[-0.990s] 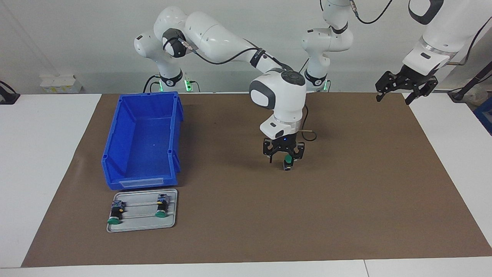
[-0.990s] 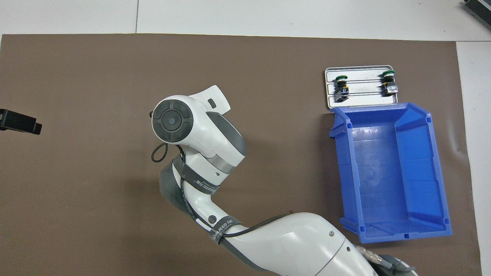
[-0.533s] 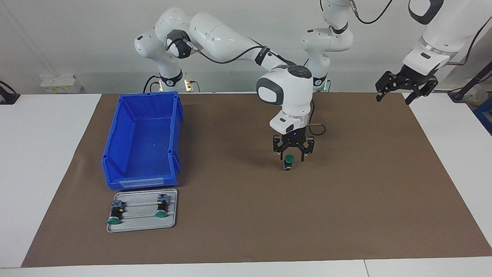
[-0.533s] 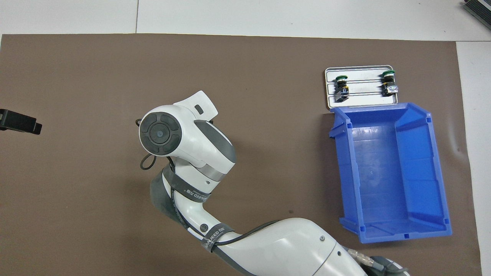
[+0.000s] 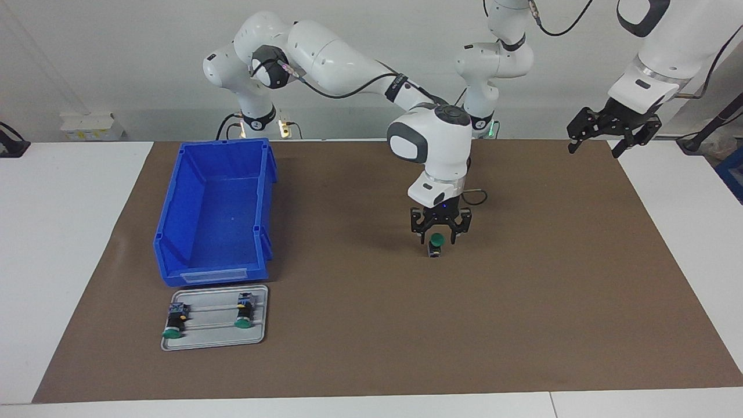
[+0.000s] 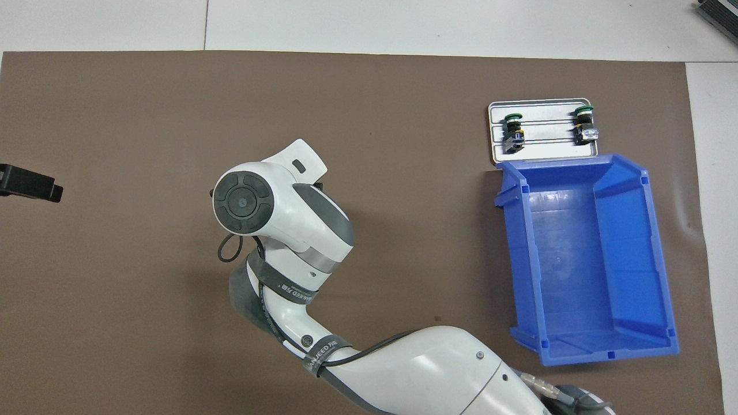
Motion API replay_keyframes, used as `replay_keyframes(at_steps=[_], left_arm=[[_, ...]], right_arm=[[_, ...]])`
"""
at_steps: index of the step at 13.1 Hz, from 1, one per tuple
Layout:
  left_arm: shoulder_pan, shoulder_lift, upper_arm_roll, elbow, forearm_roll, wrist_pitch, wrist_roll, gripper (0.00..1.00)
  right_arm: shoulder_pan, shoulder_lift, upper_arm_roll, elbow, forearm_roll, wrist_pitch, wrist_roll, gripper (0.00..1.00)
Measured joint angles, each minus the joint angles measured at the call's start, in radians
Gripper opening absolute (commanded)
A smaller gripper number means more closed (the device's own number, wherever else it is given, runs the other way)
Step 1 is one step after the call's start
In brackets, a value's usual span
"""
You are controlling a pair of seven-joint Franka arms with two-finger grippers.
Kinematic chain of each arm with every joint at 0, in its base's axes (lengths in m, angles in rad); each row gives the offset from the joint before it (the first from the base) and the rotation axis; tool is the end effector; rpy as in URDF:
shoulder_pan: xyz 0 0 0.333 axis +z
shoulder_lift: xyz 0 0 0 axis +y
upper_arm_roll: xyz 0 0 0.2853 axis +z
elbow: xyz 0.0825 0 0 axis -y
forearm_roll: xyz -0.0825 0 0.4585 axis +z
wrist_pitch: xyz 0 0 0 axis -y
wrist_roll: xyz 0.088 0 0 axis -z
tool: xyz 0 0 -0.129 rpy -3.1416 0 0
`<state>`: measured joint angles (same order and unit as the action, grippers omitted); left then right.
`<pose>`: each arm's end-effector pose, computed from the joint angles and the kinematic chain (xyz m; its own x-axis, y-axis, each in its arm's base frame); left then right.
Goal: Place and press button with both arms
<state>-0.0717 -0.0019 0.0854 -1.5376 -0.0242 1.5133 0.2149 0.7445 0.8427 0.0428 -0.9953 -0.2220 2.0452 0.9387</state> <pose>0.6224 0.0053 0.5861 0.9794 -0.2011 -0.0167 -0.2006 -0.9793 0.0286 0.6159 0.5788 0.3133 0.9603 -0.0919 0.2634 -0.0807 -0.9953 -0.0531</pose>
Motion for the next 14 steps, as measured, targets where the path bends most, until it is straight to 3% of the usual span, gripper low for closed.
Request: replay_keyframes(at_steps=[14], left_arm=[[0.0,0.0,0.0,0.0,0.0,0.0,0.0,1.0]], right_arm=[[0.021,0.006,0.001,-0.118,-0.035,0.08,0.005,0.77]])
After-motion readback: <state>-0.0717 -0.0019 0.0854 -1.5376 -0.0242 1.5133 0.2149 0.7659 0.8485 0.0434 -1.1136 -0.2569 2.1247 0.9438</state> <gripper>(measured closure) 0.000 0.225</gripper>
